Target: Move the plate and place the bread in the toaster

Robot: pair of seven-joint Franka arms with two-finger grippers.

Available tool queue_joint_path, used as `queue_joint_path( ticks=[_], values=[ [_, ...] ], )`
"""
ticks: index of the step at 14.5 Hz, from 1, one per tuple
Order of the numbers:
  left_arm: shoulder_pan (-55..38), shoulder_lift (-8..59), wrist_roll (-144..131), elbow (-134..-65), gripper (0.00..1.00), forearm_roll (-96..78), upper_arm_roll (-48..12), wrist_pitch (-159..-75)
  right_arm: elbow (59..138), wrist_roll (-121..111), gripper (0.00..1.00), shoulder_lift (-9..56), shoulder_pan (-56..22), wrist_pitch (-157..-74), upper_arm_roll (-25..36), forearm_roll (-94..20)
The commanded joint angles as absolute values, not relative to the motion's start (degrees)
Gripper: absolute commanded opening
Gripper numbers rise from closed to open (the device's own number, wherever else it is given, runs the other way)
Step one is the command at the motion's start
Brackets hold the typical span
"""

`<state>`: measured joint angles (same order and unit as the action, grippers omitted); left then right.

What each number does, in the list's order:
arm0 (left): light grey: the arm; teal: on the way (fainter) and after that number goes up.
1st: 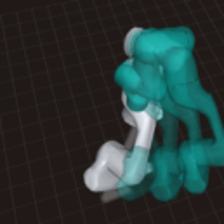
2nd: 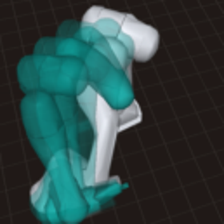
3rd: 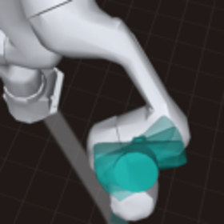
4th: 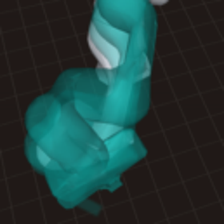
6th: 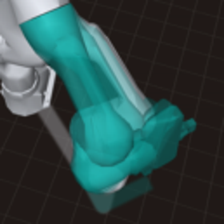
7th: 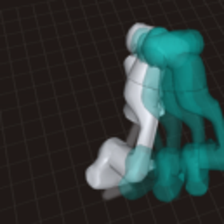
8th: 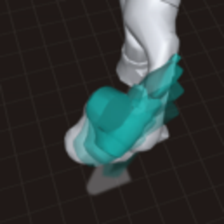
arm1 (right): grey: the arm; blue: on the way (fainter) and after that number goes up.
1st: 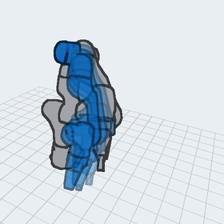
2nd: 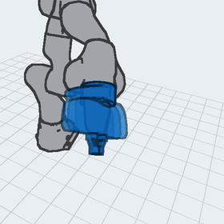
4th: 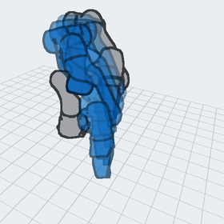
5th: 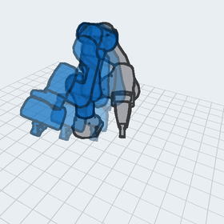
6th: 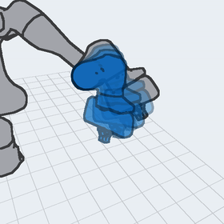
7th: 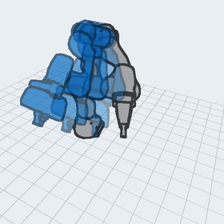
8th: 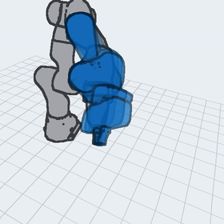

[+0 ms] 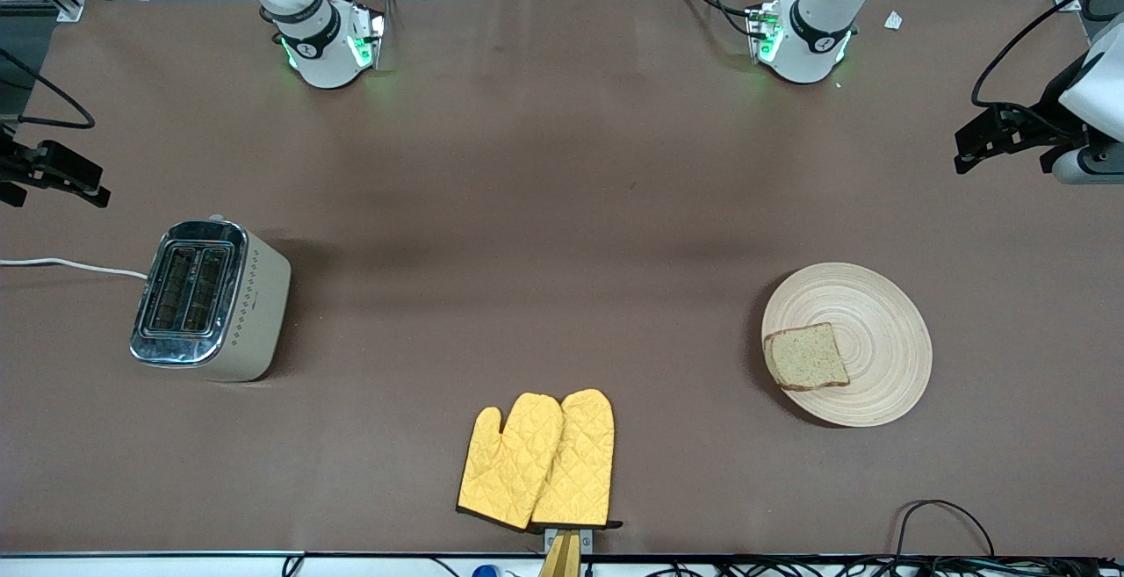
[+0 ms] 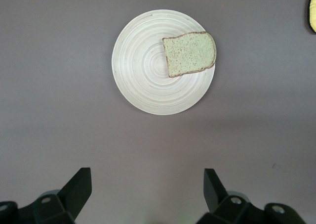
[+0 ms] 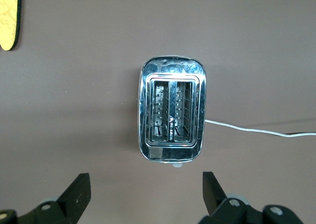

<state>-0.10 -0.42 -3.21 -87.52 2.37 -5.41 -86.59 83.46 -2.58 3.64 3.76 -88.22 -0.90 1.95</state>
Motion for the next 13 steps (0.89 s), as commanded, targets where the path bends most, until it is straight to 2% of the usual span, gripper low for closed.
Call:
queue_joint_path(
  ticks=[1,4,7,13],
  values=[
    [0.0,-0.2,-2.3,-86.2,1.00,2.3,-5.5,-85.6,83.1,-2.6,1.00,3.9,4.1,-87.9,-1.2,2.2],
    [0.2,0.5,-2.3,-86.1,1.00,1.8,-5.2,-85.6,83.1,-2.6,1.00,3.9,4.2,-87.9,-1.2,2.2],
    [2.0,4.3,-2.5,-85.2,1.00,-0.5,-4.7,-86.2,83.1,-2.6,1.00,3.9,4.2,-87.9,-1.2,2.2],
    [14.3,16.1,-2.4,-85.3,1.00,-14.3,-4.7,-96.7,83.1,-2.5,1.00,3.9,4.2,-87.7,-1.2,2.2]
  ],
)
